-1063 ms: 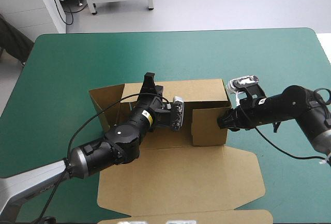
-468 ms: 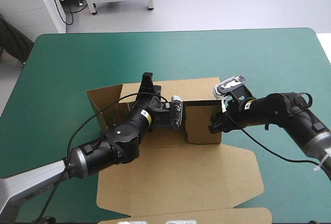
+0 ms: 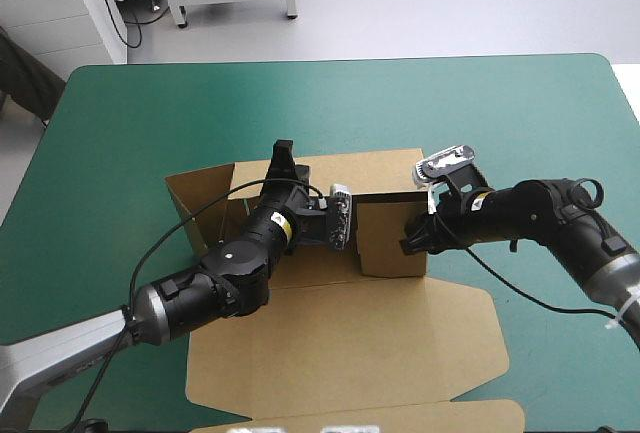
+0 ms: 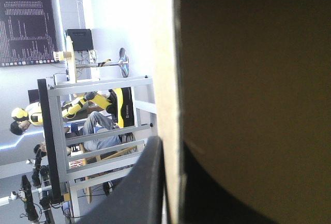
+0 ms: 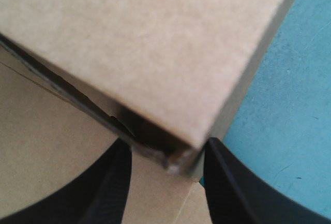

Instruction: Fold the box

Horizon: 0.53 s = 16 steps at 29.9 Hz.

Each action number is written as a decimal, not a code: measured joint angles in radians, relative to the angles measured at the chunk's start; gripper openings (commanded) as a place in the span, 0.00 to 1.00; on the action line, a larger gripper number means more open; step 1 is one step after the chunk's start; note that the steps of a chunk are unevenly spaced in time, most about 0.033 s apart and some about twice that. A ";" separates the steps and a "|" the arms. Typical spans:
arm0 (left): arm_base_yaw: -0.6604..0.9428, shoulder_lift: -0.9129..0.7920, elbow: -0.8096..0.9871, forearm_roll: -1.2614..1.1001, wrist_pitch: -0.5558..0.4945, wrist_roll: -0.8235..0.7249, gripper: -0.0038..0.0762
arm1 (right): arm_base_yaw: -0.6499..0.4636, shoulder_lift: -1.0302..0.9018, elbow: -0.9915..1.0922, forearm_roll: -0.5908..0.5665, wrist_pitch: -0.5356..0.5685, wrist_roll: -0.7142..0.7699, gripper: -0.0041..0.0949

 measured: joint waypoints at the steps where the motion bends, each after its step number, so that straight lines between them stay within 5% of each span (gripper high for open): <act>1: 0.000 0.000 0.000 0.000 0.001 0.001 0.04 | 0.000 0.001 0.000 0.003 -0.002 0.003 0.45; 16: 0.000 0.000 0.000 0.000 0.019 0.001 0.04 | 0.013 0.005 0.004 -0.007 -0.104 -0.033 0.40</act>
